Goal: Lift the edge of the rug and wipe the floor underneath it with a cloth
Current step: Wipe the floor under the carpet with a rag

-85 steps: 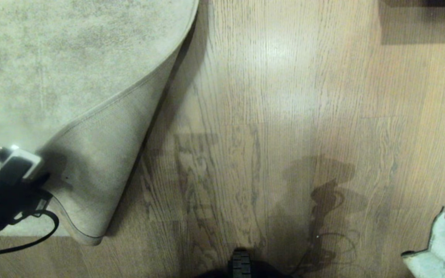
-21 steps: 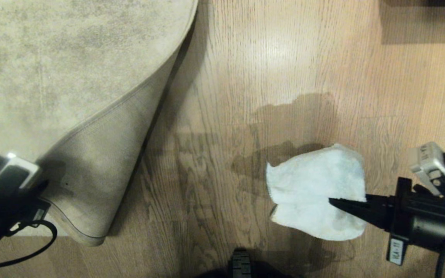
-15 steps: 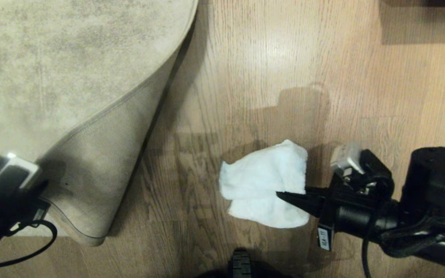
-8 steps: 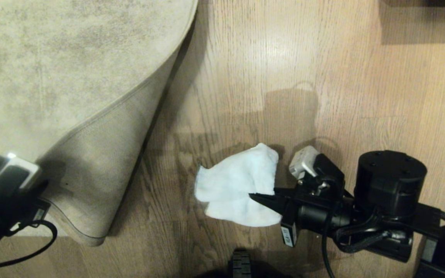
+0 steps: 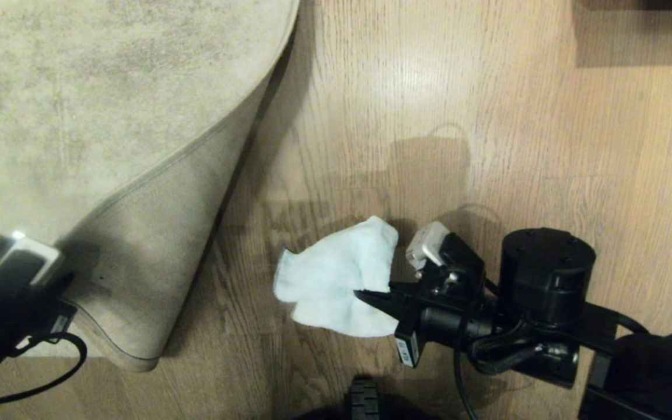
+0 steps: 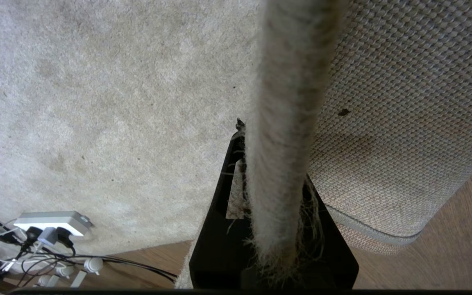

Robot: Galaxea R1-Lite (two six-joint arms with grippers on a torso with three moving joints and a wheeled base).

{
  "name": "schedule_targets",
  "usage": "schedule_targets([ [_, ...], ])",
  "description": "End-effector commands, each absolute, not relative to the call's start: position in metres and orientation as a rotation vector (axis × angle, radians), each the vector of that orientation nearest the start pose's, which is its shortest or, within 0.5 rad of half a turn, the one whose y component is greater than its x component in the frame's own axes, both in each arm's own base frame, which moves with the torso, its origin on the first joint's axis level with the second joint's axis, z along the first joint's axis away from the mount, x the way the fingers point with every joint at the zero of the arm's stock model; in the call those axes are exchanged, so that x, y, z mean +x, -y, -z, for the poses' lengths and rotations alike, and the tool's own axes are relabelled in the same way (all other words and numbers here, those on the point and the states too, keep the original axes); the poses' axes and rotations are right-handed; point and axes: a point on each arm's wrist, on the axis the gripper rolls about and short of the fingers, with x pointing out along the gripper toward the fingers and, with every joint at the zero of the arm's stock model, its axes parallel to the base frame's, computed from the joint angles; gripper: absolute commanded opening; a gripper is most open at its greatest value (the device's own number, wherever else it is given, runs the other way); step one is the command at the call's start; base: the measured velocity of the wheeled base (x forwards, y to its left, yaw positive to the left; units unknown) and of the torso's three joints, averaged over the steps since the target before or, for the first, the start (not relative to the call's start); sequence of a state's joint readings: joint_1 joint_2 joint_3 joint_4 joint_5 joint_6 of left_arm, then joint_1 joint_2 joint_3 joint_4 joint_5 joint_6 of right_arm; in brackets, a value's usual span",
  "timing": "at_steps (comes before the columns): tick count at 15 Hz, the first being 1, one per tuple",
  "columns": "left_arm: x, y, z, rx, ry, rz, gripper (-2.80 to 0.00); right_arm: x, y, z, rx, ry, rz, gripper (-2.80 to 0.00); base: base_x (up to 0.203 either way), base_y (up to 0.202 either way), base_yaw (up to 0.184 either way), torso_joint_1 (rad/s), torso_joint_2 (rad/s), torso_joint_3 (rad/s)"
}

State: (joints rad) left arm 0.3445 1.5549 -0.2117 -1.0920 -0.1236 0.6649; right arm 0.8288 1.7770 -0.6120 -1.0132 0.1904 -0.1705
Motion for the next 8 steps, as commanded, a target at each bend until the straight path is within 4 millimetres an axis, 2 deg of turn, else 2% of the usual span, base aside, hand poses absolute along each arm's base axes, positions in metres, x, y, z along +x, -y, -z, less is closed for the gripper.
schedule_targets([
  [1,0.196,-0.068,-0.122,0.605,-0.303,-0.131,-2.8,0.204,-0.231,-0.143,-0.209,-0.07,-1.036,-2.8,0.0,0.0,0.0,0.0,0.0,0.0],
  [8,0.196,-0.068,-0.122,0.604,-0.304,-0.131,-2.8,0.203,-0.243,-0.134,-0.207,-0.062,-1.063,-2.8,0.0,0.0,0.0,0.0,0.0,0.0],
])
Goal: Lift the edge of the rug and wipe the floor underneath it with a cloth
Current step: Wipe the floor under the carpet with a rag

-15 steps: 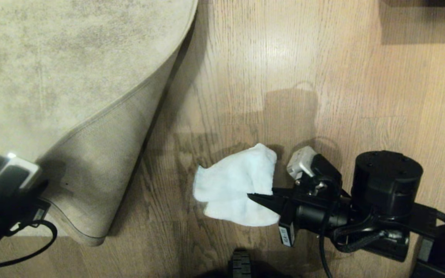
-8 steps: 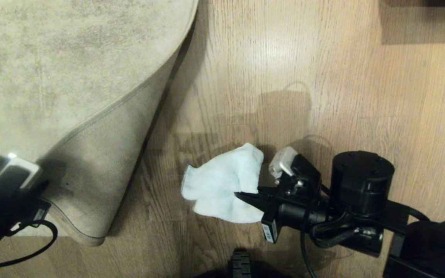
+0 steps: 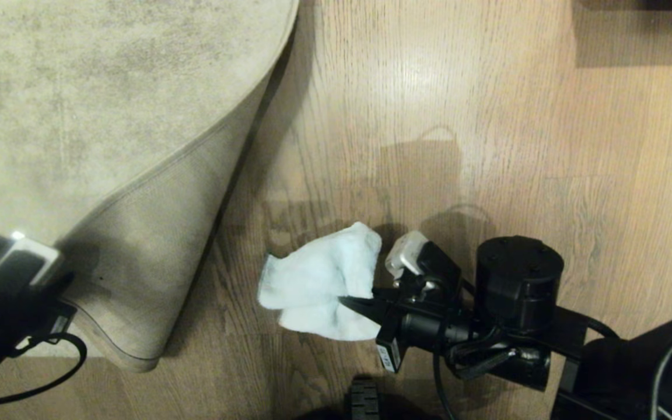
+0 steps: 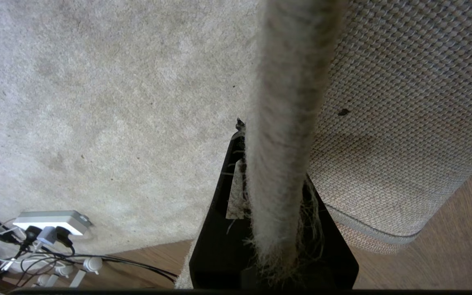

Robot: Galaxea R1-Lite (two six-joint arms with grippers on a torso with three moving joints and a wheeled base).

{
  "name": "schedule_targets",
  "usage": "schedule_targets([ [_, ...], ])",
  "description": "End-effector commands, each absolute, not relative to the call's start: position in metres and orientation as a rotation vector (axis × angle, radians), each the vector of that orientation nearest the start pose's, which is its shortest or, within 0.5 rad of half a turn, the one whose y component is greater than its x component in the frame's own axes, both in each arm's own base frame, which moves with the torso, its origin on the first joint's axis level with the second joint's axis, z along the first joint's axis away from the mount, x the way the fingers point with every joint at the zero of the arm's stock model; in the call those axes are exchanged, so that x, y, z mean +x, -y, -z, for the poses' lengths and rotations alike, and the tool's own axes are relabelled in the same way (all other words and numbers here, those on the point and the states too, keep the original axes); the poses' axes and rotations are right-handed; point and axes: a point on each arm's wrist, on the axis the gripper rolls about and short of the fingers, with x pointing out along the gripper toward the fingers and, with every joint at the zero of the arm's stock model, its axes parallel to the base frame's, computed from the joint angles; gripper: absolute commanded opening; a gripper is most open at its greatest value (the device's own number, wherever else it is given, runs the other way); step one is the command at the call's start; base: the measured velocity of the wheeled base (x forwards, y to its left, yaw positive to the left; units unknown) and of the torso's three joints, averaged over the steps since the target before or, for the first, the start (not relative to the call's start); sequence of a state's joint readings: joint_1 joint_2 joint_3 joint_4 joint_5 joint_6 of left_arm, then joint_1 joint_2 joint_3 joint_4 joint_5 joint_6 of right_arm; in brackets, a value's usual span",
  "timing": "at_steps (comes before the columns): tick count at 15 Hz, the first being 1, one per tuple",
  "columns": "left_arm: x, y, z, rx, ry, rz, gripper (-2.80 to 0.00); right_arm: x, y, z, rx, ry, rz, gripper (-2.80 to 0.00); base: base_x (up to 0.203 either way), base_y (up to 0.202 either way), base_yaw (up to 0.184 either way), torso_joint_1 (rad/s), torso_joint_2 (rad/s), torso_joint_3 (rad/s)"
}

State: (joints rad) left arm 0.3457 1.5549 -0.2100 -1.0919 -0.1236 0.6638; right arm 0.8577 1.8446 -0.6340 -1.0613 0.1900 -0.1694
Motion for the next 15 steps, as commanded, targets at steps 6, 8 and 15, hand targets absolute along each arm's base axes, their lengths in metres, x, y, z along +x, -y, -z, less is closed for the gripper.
schedule_targets([
  [6,0.196,-0.068,-0.122,0.604,-0.304,-0.132,-2.8,0.207,-0.249,-0.129,-0.202,-0.048,-1.064,-2.8,0.0,0.0,0.0,0.0,0.0,0.0],
  [8,0.196,-0.068,-0.122,0.604,-0.303,-0.133,-2.8,0.21,-0.256,-0.128,-0.2,-0.042,-1.07,-2.8,0.0,0.0,0.0,0.0,0.0,0.0],
  [15,0.194,-0.067,-0.12,0.601,-0.312,-0.128,-2.8,0.211,-0.278,-0.109,-0.188,-0.055,-1.108,-2.8,0.0,0.0,0.0,0.0,0.0,0.0],
])
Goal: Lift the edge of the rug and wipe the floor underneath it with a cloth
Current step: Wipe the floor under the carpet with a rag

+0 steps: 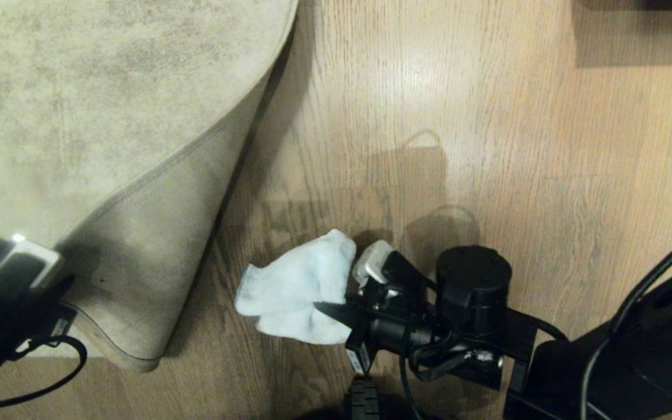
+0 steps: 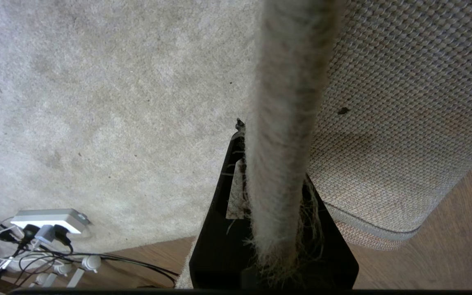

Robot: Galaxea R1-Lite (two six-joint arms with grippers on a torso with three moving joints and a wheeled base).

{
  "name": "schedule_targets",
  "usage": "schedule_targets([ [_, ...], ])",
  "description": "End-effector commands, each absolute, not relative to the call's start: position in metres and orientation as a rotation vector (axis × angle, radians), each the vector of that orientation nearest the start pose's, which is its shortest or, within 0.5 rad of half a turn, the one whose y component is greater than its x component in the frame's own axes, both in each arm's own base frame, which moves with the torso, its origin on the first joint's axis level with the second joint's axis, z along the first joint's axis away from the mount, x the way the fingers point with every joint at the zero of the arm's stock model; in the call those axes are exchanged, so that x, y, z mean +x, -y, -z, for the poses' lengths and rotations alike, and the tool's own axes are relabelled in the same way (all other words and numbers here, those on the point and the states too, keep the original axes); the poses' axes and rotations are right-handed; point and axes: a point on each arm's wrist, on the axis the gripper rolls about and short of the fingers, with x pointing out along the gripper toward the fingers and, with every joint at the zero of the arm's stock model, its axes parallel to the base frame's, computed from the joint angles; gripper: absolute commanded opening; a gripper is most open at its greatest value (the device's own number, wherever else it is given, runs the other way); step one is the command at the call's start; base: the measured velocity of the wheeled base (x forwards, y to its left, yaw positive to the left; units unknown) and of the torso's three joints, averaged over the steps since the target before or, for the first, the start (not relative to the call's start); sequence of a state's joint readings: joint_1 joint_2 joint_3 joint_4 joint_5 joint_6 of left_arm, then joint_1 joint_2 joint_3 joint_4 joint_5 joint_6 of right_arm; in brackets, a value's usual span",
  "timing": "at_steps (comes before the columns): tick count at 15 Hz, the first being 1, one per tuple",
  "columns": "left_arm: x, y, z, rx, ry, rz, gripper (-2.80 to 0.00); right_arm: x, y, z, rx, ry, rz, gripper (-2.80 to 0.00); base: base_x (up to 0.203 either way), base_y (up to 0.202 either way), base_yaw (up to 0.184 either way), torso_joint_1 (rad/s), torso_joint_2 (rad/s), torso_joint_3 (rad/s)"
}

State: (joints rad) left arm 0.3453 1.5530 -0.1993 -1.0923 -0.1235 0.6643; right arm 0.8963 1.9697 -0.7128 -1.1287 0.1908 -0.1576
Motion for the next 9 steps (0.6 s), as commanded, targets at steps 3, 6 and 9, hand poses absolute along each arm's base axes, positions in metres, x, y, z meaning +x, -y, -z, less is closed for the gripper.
schedule_targets([
  [3,0.193,-0.067,-0.119,0.601,-0.315,-0.127,-2.8,0.21,-0.294,-0.1,-0.172,-0.039,-1.136,-2.8,0.0,0.0,0.0,0.0,0.0,0.0],
  [6,0.193,-0.067,-0.118,0.601,-0.318,-0.125,-2.8,0.216,-0.314,-0.091,-0.162,-0.015,-1.154,-2.8,0.0,0.0,0.0,0.0,0.0,0.0],
  [9,0.193,-0.067,-0.118,0.601,-0.318,-0.126,-2.8,0.22,-0.334,-0.079,-0.137,0.014,-1.171,-2.8,0.0,0.0,0.0,0.0,0.0,0.0],
])
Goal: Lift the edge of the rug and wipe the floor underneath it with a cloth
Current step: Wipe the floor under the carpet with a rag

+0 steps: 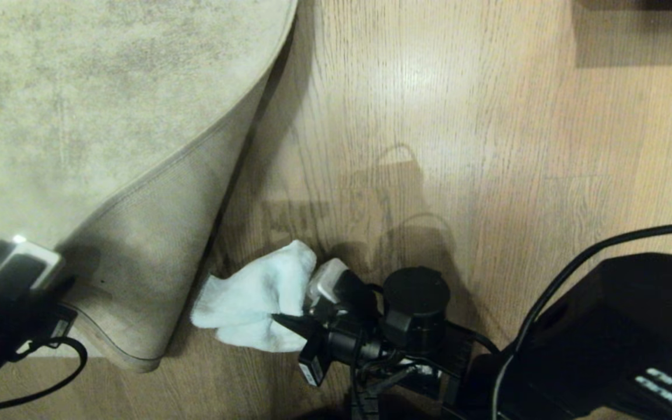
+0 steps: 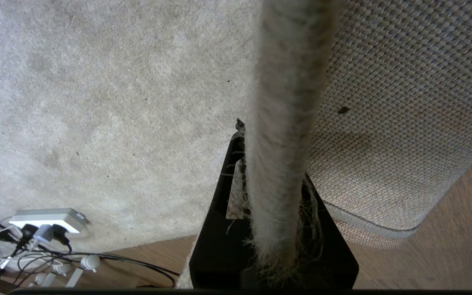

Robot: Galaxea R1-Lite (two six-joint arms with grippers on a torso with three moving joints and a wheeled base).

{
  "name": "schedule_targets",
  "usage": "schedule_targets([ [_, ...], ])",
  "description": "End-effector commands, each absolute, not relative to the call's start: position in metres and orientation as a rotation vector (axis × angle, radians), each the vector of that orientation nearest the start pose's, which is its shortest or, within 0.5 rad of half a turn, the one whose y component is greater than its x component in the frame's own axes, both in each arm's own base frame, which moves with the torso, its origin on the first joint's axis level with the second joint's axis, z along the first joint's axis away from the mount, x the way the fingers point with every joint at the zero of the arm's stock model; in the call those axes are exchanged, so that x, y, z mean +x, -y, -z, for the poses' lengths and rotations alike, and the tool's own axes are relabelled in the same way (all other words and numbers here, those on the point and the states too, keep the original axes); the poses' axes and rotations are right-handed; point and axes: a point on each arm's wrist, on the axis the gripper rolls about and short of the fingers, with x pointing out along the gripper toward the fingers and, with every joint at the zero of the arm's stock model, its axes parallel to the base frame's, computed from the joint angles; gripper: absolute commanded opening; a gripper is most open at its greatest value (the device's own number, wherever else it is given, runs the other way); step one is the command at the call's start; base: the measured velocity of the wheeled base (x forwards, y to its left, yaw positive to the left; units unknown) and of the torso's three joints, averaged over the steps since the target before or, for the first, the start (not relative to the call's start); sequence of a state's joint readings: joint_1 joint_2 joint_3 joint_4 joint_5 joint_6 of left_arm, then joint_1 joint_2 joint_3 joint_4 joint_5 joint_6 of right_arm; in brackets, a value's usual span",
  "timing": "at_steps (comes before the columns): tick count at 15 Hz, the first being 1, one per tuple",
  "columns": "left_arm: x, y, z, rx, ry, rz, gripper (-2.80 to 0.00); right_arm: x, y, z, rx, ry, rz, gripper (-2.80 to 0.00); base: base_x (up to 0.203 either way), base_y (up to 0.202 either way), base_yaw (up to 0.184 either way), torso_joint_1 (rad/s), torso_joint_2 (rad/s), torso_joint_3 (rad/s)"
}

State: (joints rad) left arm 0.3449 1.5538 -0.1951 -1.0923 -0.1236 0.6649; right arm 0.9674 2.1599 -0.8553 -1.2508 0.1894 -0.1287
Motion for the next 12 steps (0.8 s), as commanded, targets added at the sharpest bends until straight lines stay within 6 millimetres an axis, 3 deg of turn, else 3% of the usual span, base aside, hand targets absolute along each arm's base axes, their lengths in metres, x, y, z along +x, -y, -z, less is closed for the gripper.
schedule_targets([
  [1,0.193,-0.067,-0.118,0.6,-0.319,-0.127,-2.8,0.223,-0.34,-0.078,-0.127,0.037,-1.169,-2.8,0.0,0.0,0.0,0.0,0.0,0.0],
  [5,0.193,-0.067,-0.119,0.601,-0.318,-0.127,-2.8,0.237,-0.358,-0.075,-0.093,0.109,-1.082,-2.8,0.0,0.0,0.0,0.0,0.0,0.0],
  [12,0.193,-0.067,-0.118,0.6,-0.322,-0.126,-2.8,0.243,-0.358,-0.065,-0.094,0.117,-0.902,-2.8,0.0,0.0,0.0,0.0,0.0,0.0],
])
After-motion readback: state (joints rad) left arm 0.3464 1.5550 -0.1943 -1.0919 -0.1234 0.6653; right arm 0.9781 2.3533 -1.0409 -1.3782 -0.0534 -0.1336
